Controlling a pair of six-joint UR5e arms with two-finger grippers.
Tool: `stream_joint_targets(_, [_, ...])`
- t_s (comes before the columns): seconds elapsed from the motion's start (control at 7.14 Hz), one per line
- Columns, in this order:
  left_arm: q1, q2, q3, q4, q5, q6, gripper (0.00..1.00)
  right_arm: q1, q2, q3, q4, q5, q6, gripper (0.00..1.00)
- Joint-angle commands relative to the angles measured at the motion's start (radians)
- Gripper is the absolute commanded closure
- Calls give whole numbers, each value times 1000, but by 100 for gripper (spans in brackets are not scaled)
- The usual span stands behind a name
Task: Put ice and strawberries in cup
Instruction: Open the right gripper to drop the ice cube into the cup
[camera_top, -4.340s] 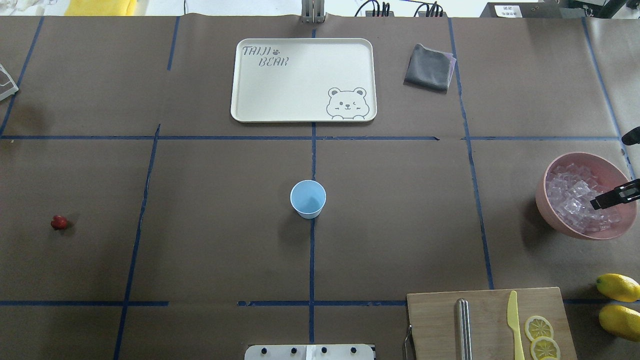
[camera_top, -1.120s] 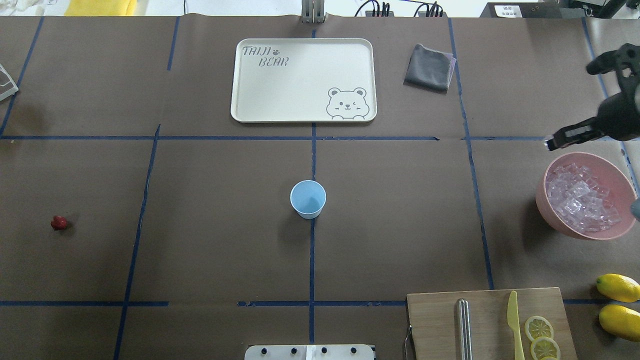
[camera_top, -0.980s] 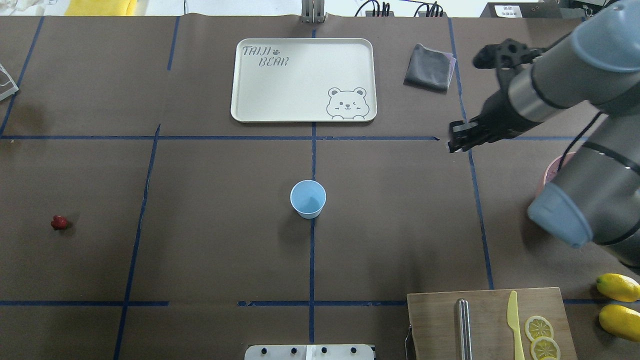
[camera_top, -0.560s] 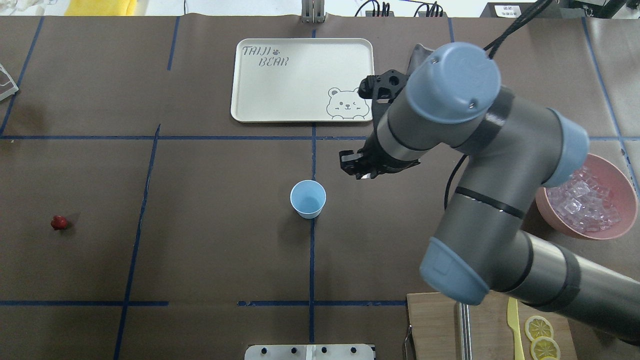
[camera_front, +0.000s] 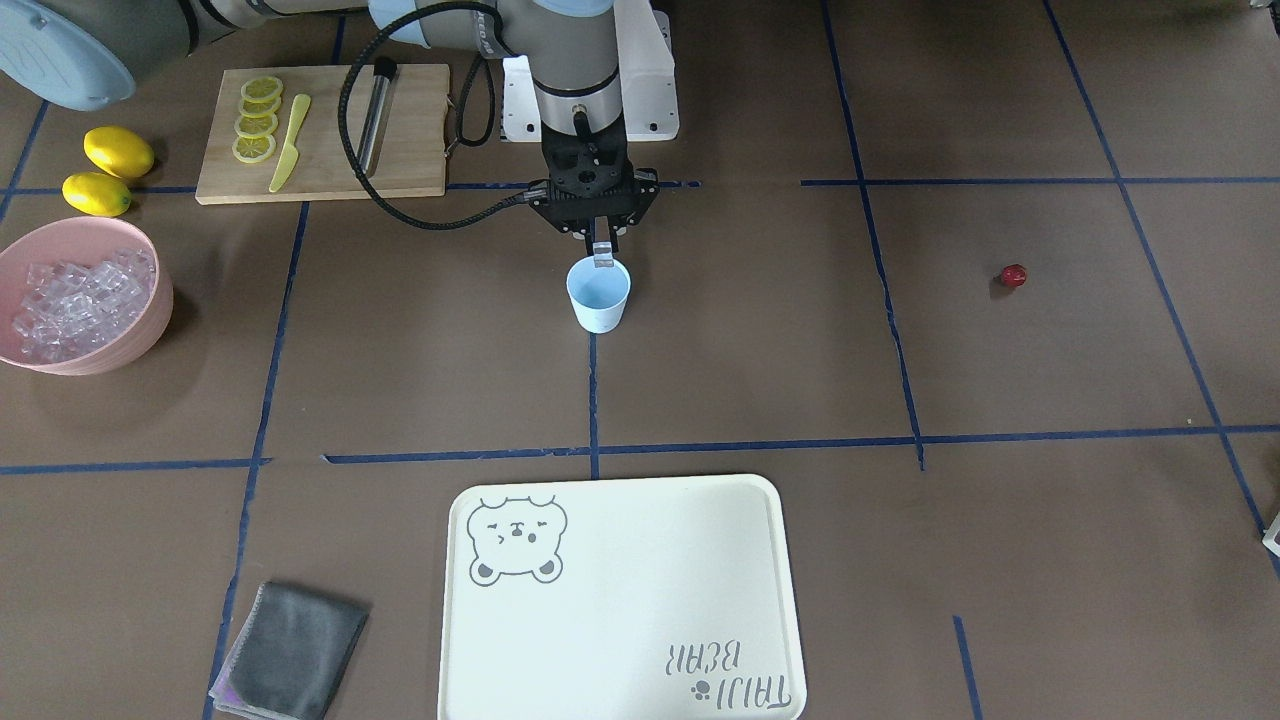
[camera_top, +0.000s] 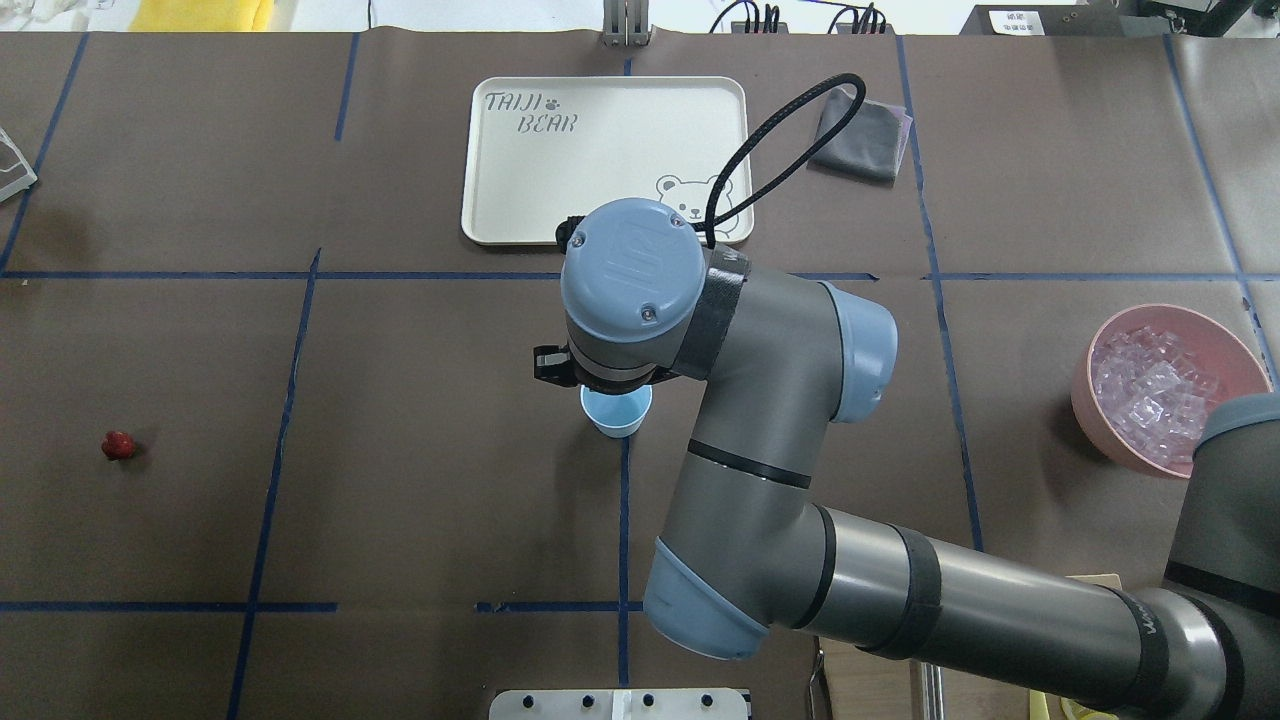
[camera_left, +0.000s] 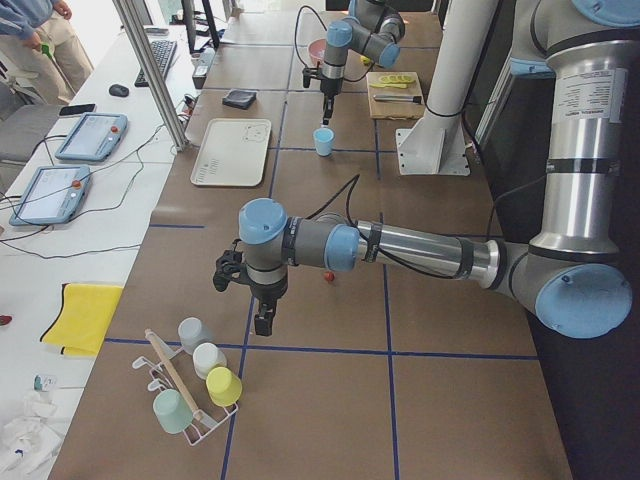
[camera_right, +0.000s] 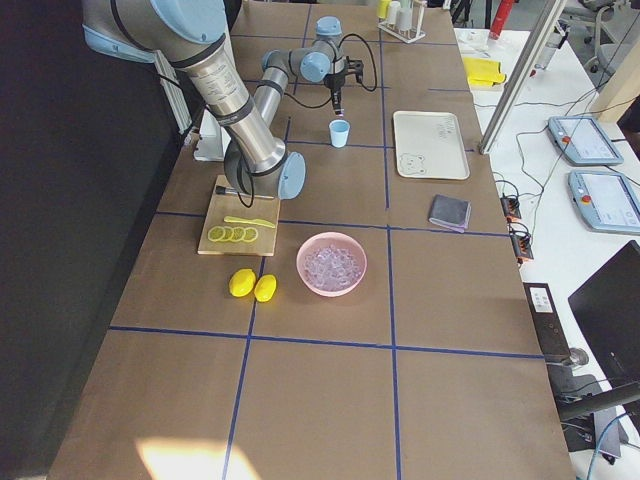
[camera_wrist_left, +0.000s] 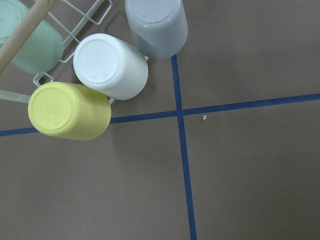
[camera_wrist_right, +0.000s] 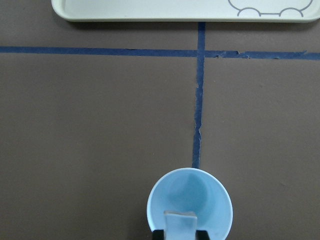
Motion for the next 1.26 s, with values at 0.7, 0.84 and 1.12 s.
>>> stream_joint_targets(0.7, [0, 0, -2, -2, -1, 0, 0, -15, -16, -39, 23, -19, -13, 0])
stream_joint_targets(0.84, [0, 0, -2, -2, -1, 0, 0, -15, -14, -37, 23, -17, -15, 0])
stream_joint_targets(1.12, [0, 0, -2, -2, -1, 0, 0, -15, -14, -34, 23, -17, -15, 0])
